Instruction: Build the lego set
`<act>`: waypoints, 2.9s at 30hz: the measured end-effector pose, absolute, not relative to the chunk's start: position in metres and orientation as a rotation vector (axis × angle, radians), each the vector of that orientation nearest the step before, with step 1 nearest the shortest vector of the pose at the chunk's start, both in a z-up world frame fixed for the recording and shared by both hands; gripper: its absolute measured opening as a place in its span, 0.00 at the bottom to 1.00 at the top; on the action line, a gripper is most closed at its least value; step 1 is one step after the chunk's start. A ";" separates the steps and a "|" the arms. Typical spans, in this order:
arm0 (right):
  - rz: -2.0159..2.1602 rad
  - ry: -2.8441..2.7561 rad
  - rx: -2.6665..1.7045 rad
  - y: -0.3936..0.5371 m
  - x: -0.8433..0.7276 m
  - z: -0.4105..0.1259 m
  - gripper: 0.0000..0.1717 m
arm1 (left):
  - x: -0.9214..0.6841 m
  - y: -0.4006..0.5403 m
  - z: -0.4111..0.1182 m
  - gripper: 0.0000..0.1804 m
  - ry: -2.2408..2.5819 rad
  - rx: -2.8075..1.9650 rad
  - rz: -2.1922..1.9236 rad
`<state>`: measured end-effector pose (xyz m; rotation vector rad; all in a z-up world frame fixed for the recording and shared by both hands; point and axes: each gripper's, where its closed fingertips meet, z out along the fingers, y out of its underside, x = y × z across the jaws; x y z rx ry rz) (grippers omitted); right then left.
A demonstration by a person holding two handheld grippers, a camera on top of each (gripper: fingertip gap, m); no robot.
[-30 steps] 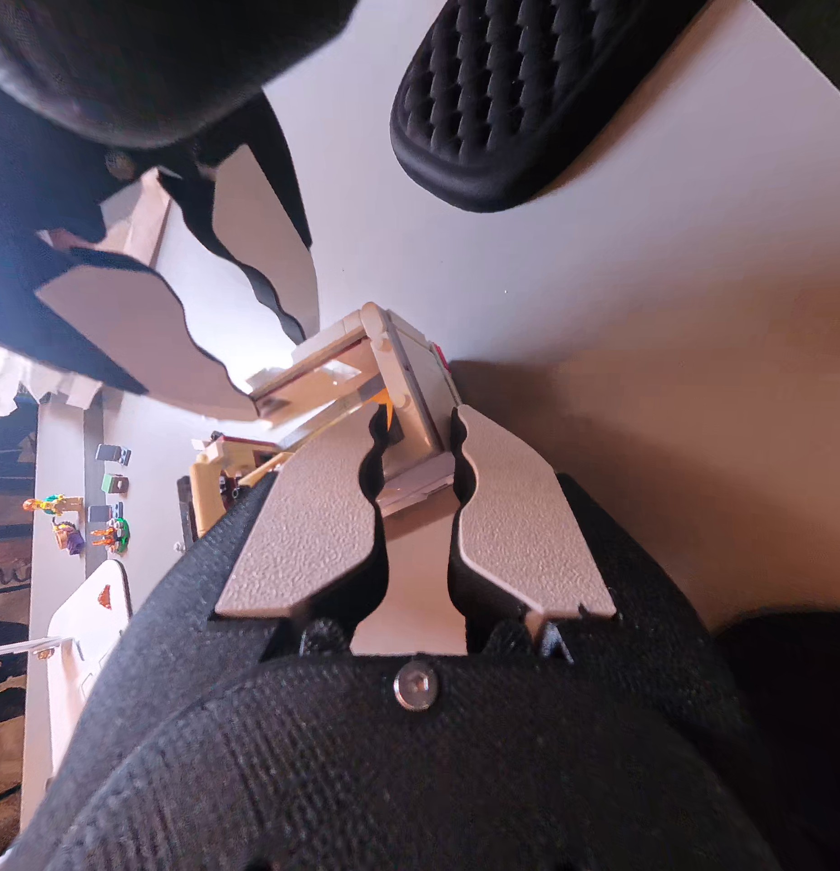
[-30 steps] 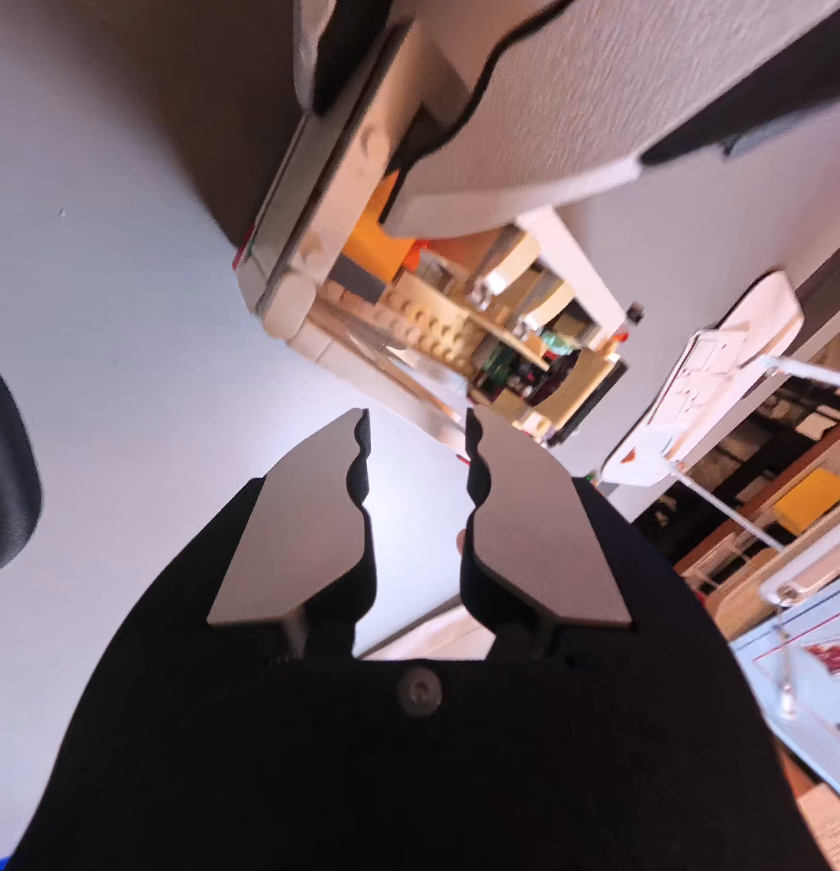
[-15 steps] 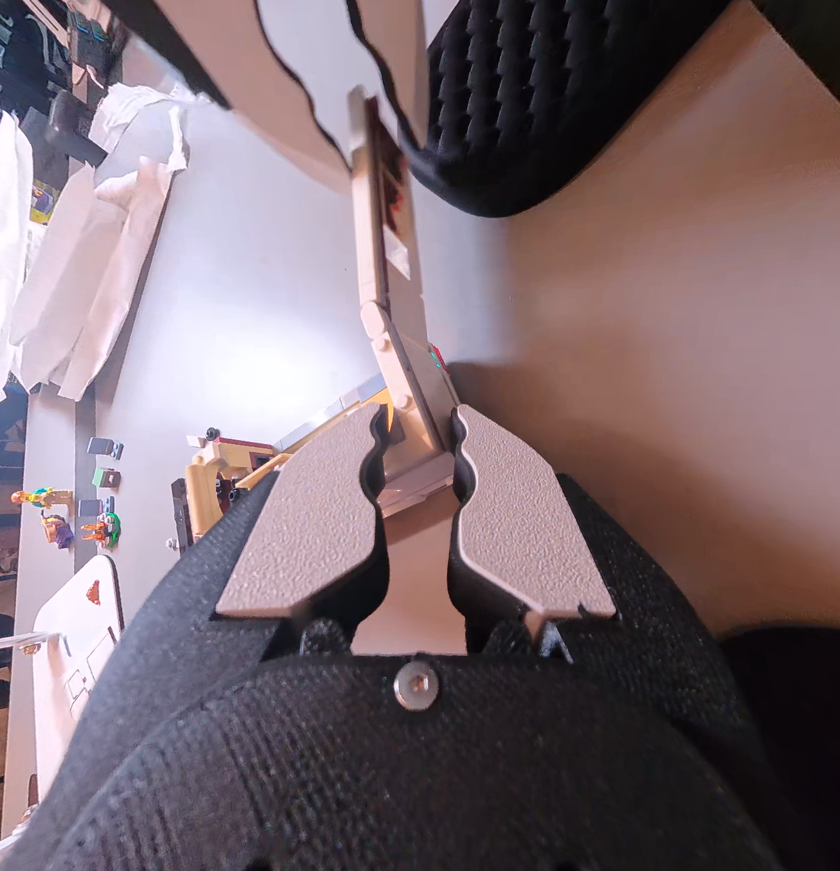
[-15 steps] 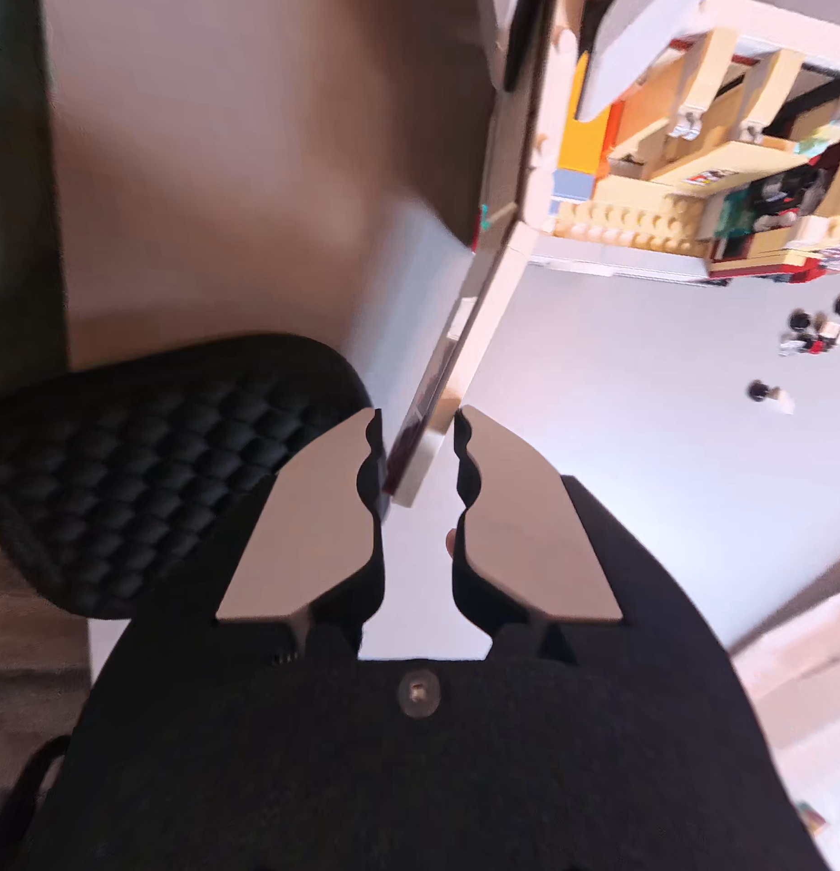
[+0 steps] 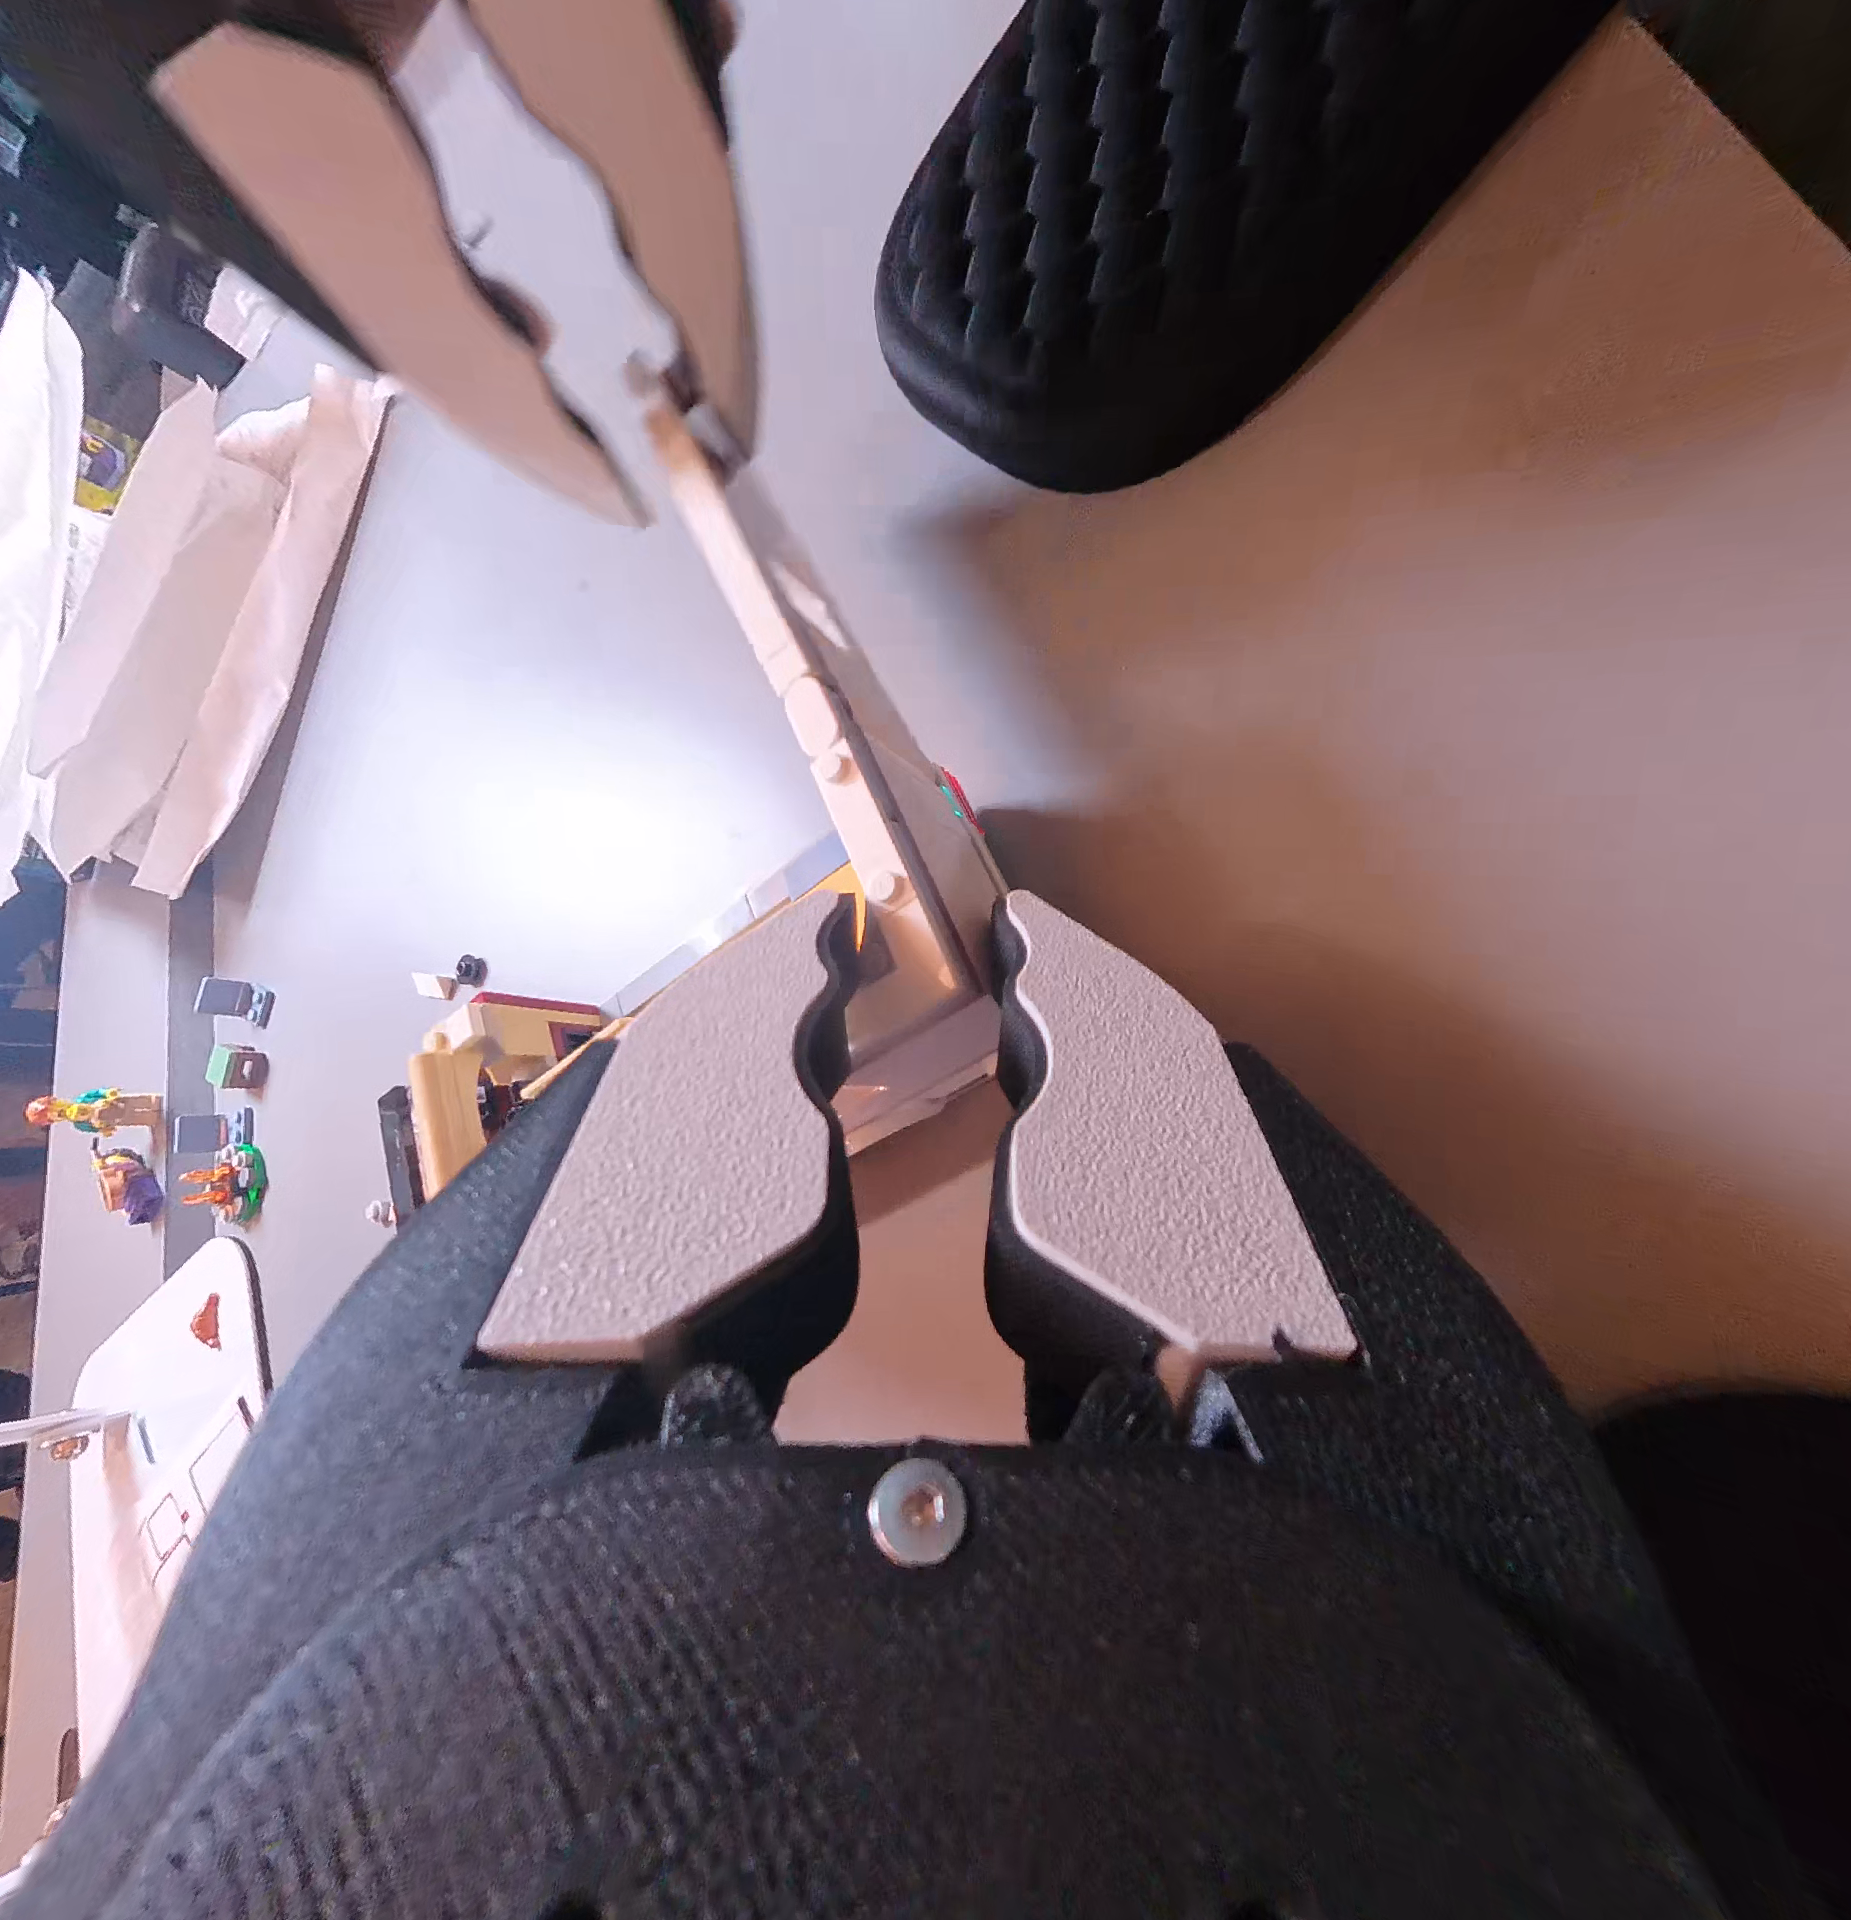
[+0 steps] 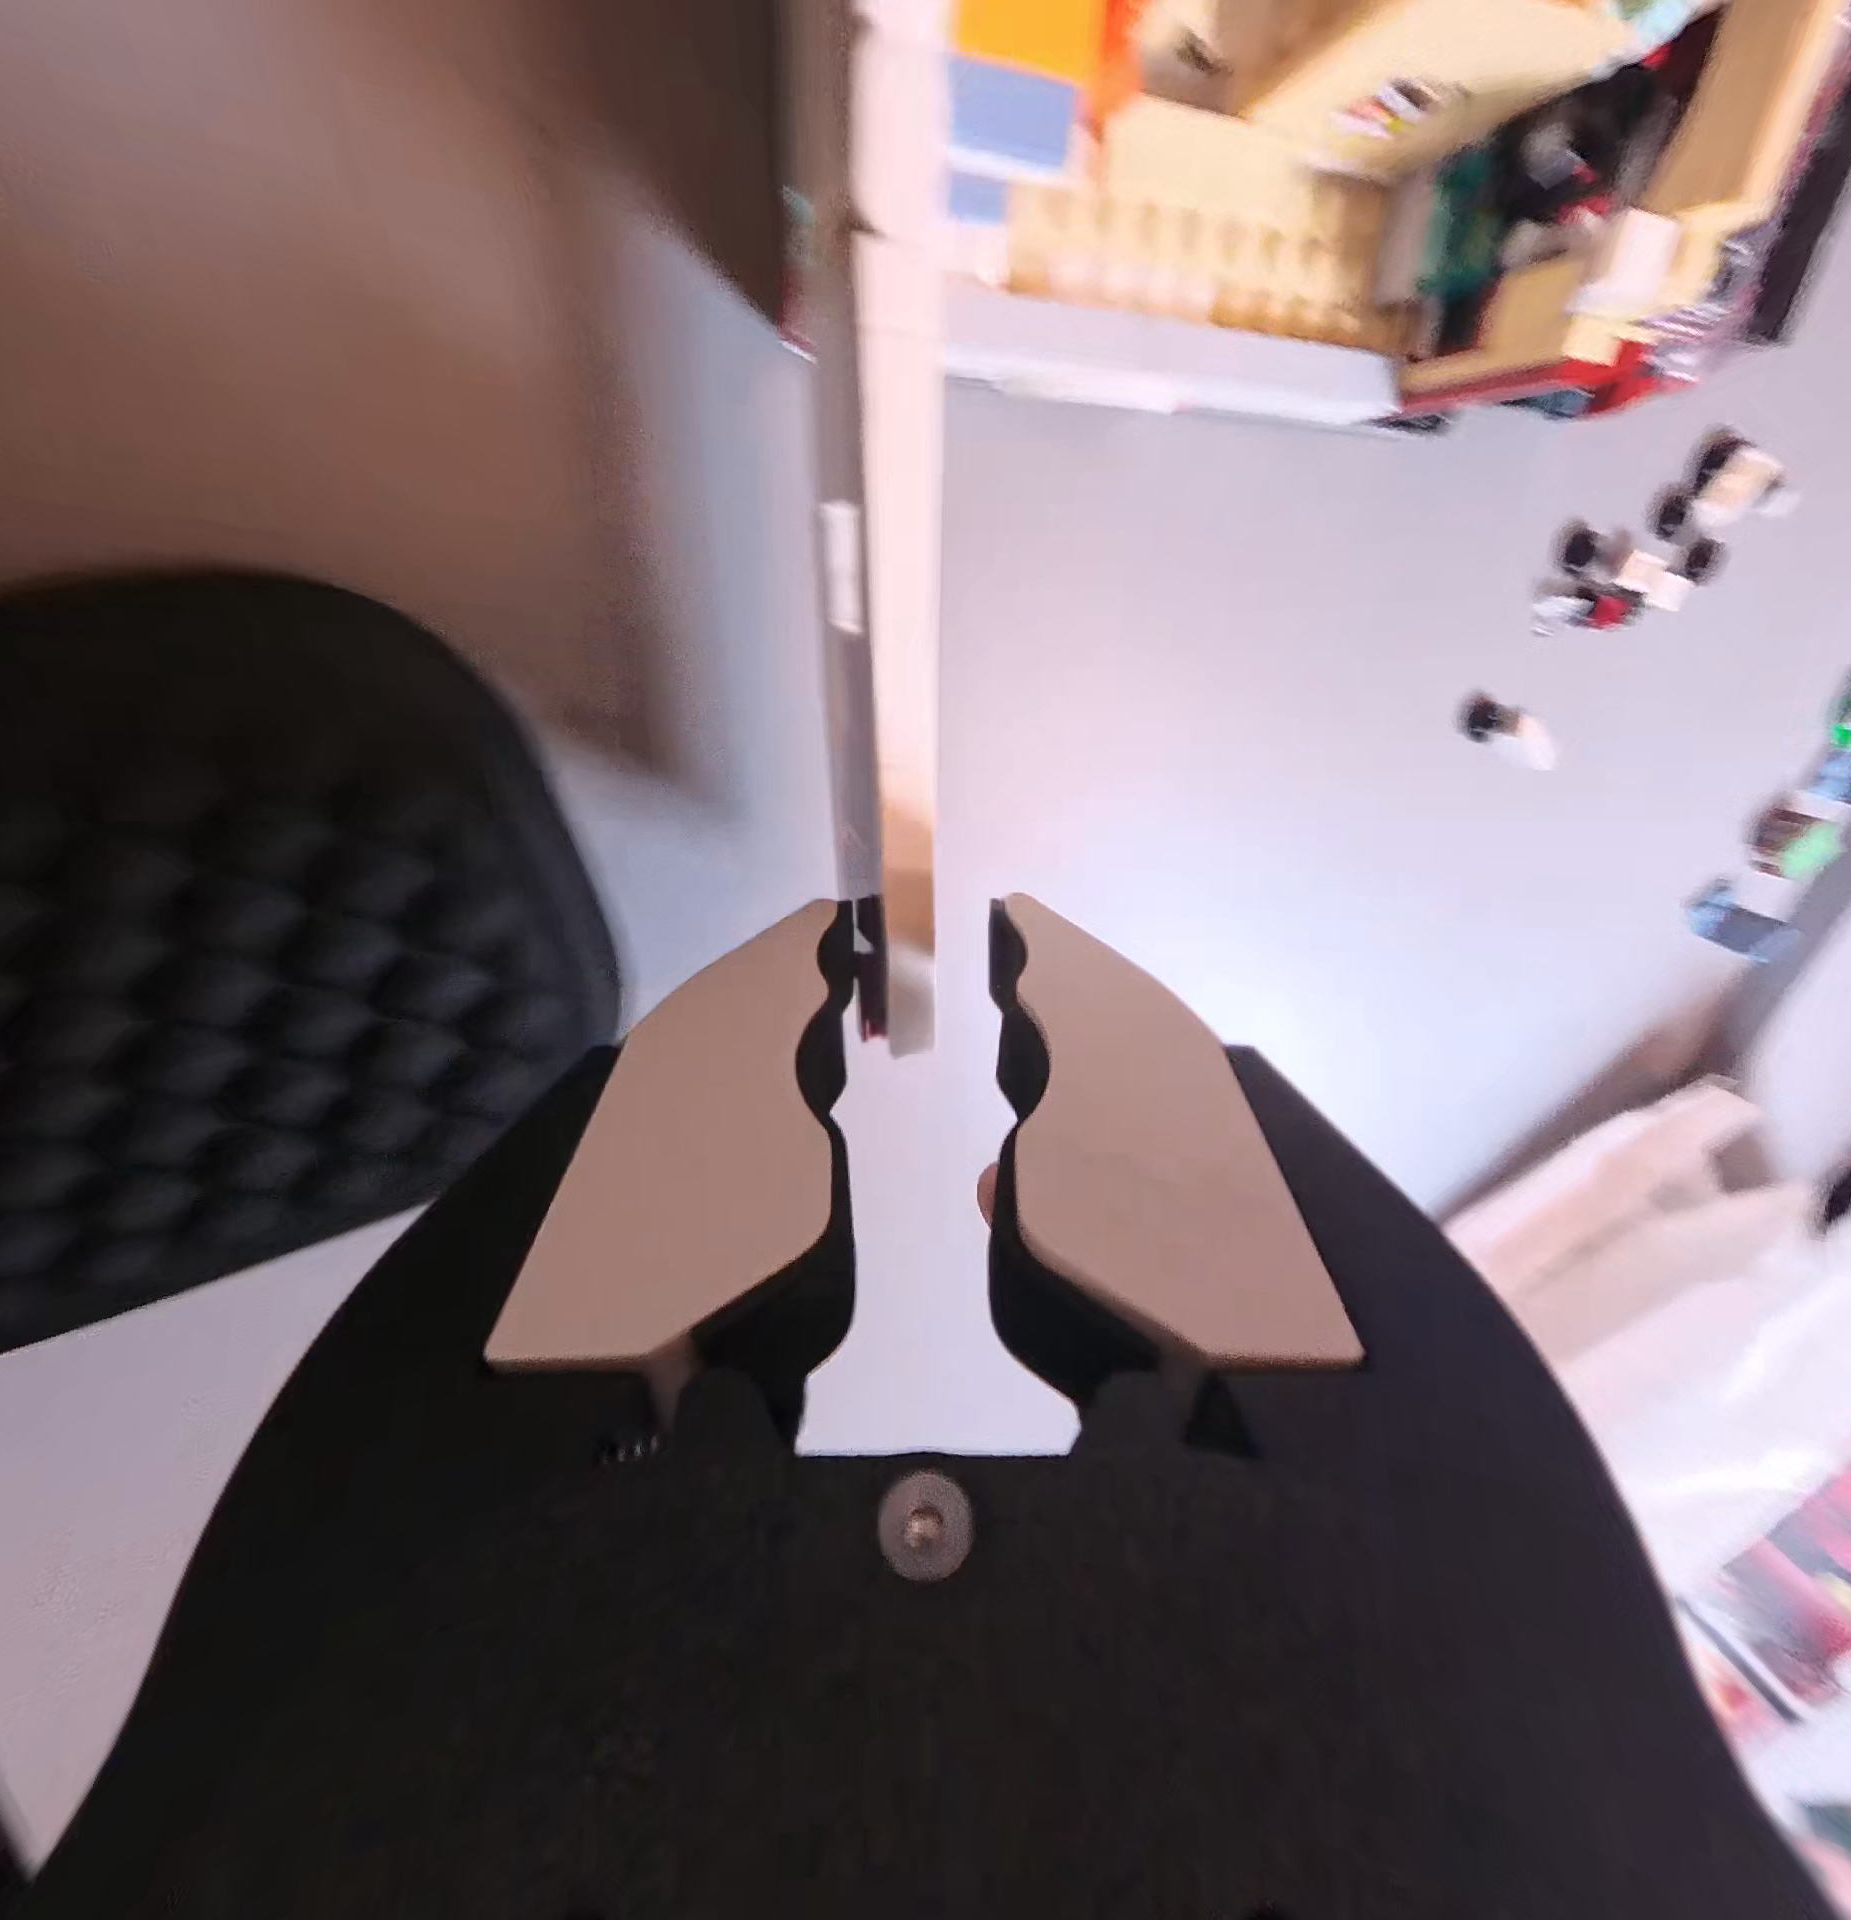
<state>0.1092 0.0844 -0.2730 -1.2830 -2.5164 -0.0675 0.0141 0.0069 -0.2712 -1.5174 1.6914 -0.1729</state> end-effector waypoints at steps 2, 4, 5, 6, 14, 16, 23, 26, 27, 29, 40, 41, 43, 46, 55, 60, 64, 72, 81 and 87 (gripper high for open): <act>-0.171 -2.474 -1.202 0.110 0.090 -0.272 0.14 | 0.014 0.007 -0.271 0.14 1.694 -1.513 -0.177; -0.194 -2.404 -1.135 0.126 0.061 -0.270 0.16 | 0.015 0.007 -0.271 0.14 1.693 -1.509 -0.185; -0.187 -2.363 -1.104 0.130 0.045 -0.269 0.18 | 0.015 0.007 -0.271 0.14 1.693 -1.507 -0.188; -0.172 -2.327 -1.075 0.132 0.030 -0.267 0.20 | 0.015 0.007 -0.271 0.14 1.692 -1.507 -0.190; 0.006 -2.165 -1.168 0.121 -0.012 -0.265 0.26 | 0.016 0.005 -0.271 0.14 1.695 -1.507 -0.193; 0.002 -2.107 -1.225 0.126 -0.001 -0.259 0.27 | 0.016 0.005 -0.271 0.14 1.689 -1.515 -0.182; 0.563 -1.860 -1.431 0.045 0.028 -0.220 0.31 | 0.000 -0.004 -0.231 0.18 1.588 -1.545 -0.419; 0.583 -1.885 -1.355 0.000 0.014 -0.231 0.28 | -0.016 0.016 -0.204 0.18 1.443 -1.536 -0.450; 0.510 -1.920 -1.319 -0.005 0.010 -0.239 0.26 | -0.022 0.026 -0.200 0.19 1.396 -1.548 -0.442; 0.392 -1.989 -1.312 -0.002 0.010 -0.256 0.21 | -0.035 0.045 -0.200 0.21 1.325 -1.592 -0.395; 0.229 -2.108 -1.348 0.095 0.062 -0.263 0.14 | -0.065 0.076 -0.255 0.40 1.392 -1.797 -0.150; 0.201 -2.111 -1.348 0.105 0.066 -0.262 0.15 | -0.067 0.082 -0.259 0.41 1.390 -1.808 -0.107; 0.082 -2.107 -1.355 0.129 0.073 -0.260 0.14 | -0.066 0.096 -0.262 0.42 1.372 -1.826 -0.064; -0.026 -2.084 -1.393 0.152 0.084 -0.257 0.17 | -0.056 0.120 -0.267 0.46 1.342 -1.868 -0.086; 0.128 -1.886 -1.368 0.130 0.076 -0.253 0.20 | -0.050 0.159 -0.301 0.48 1.436 -1.965 -0.018; 0.216 -1.783 -1.402 0.146 0.085 -0.256 0.19 | -0.051 0.125 -0.298 0.38 1.517 -1.936 0.042; 0.243 -1.619 -1.507 0.175 0.100 -0.256 0.19 | -0.033 0.070 -0.296 0.37 1.596 -1.927 -0.106; 0.730 -1.579 -1.644 0.154 0.077 -0.276 0.27 | -0.023 0.056 -0.279 0.39 1.360 -1.900 -0.451; 0.795 -1.599 -1.557 0.117 0.056 -0.277 0.20 | 0.007 0.070 -0.237 0.31 1.462 -1.711 -0.304; 0.673 -1.613 -1.535 0.115 0.055 -0.278 0.10 | 0.020 0.088 -0.246 0.23 1.708 -1.804 -0.236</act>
